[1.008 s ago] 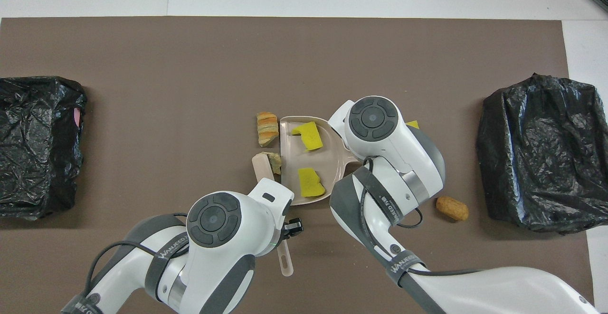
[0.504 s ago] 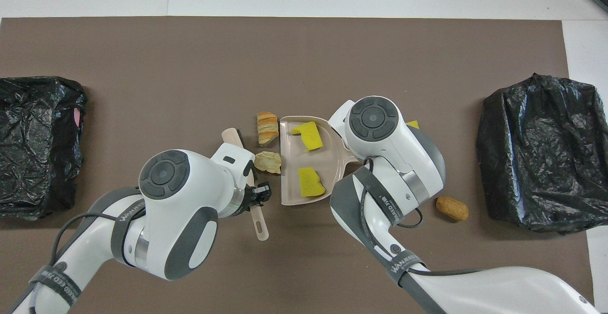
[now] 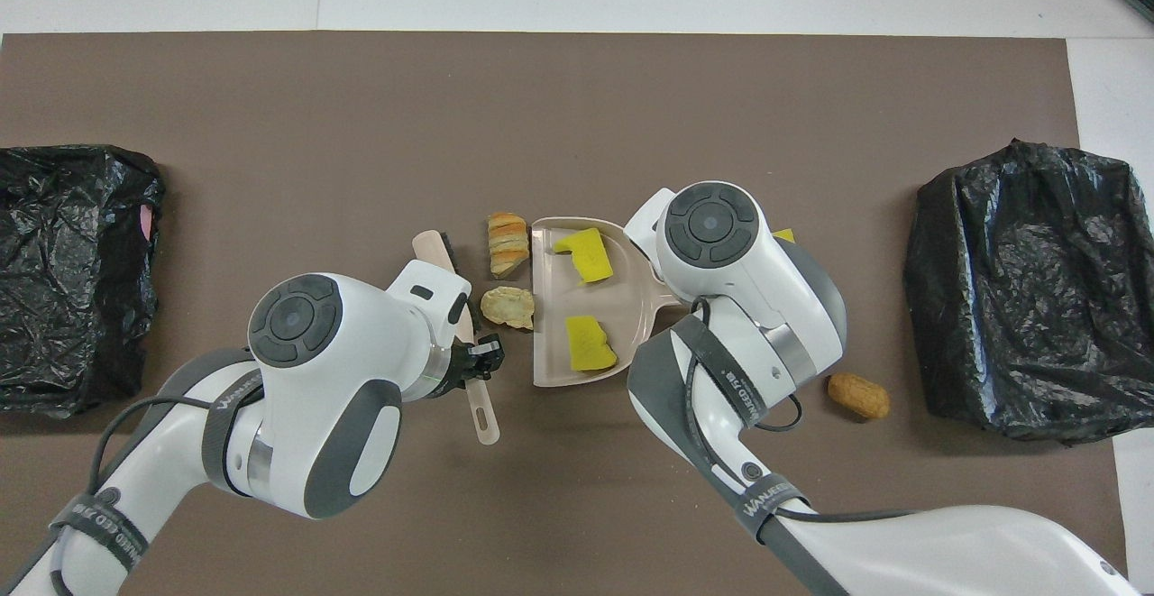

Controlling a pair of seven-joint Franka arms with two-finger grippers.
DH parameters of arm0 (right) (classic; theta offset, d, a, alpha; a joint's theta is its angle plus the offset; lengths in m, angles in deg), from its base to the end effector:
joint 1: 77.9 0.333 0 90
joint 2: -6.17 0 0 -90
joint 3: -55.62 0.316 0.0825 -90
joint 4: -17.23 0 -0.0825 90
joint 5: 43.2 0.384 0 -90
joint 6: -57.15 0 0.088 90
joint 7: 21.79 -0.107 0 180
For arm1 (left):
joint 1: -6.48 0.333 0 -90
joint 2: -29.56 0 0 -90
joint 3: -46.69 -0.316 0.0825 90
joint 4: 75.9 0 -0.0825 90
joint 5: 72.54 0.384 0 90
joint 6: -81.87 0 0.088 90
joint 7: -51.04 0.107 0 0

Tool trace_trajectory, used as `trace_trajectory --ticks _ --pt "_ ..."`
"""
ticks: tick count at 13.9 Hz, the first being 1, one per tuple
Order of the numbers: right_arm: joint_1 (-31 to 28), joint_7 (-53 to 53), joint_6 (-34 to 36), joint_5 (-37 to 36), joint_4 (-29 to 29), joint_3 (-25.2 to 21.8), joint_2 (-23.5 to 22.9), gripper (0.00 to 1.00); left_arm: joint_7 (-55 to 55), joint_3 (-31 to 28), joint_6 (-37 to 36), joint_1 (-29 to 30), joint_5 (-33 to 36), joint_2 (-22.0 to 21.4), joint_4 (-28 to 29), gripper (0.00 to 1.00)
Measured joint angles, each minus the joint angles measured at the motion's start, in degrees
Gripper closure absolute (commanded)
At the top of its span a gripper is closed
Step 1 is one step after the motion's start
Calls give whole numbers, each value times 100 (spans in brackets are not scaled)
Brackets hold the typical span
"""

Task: Sweep and dump trash in bin
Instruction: 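Sweep the scraps into the dustpan with the brush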

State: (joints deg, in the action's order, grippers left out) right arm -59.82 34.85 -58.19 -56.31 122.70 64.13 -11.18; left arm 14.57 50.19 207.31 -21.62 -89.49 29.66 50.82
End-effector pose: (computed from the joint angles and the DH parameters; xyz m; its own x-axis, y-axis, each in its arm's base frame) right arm 0.5577 0.2584 0.3563 0.0077 0.9806 -0.1961 0.9995 -0.0136 -0.0290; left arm 0.4427 -0.2847 0.3769 0.9551 0.2396 -0.1744 0.2677 -0.9499 0.1615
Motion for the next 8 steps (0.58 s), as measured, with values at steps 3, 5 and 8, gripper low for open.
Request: trace_trajectory --ticks 3,5,8 --pt "0 0 -2 0 0 0 0 100 52 56 192 -150 377 253 4 100" --pt "0 0 -2 0 1 0 0 100 52 92 387 -327 425 453 -77 100" --pt "0 0 -2 0 1 0 0 100 31 118 420 -513 427 580 -385 100"
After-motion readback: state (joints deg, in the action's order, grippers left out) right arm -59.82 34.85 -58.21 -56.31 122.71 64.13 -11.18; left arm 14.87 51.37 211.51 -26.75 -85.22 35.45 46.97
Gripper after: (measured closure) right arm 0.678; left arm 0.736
